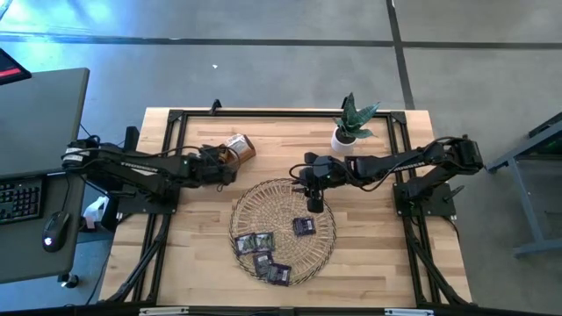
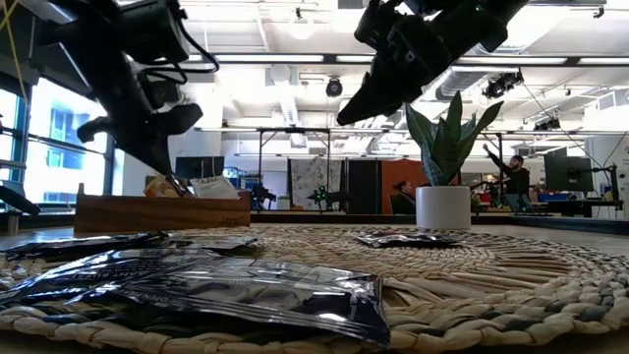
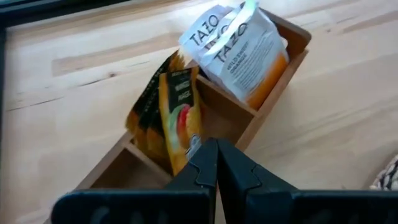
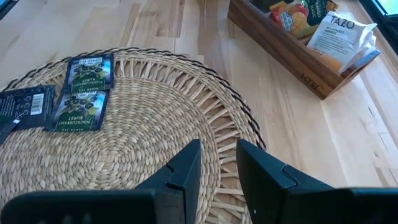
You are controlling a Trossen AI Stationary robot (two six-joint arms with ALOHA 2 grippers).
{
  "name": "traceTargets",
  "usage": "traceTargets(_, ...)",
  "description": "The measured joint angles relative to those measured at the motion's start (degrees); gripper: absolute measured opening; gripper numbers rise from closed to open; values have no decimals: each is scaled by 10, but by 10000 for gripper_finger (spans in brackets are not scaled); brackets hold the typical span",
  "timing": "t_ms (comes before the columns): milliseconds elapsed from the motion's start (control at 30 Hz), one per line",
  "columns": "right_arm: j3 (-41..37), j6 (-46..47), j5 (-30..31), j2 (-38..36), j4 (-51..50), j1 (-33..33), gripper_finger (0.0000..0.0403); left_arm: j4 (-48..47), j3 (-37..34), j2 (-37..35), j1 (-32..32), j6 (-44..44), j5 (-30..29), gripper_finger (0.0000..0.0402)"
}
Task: Pick & Place Tea
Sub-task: Put the orange tea bag into the middle compartment of the wooden organizer
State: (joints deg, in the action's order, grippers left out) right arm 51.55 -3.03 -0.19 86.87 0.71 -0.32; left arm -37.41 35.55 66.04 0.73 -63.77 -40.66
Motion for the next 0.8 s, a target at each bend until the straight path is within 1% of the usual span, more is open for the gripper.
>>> traceTargets(133,0,0,0,0,0,0,99,-30,3,11,0,-23,2,0)
traceTargets(300,0,0,0,0,0,0,99,-82,3,14,0,-71,4,0)
traceTargets(600,0,0,0,0,3,0,99,-66,3,54,0,-72,17,0)
traceTargets(700,0,0,0,0,5,0,99,-47,3,74,0,-71,10,0)
traceTargets(800,0,0,0,0,5,0,99,-28,3,78,0,-58,-9,0)
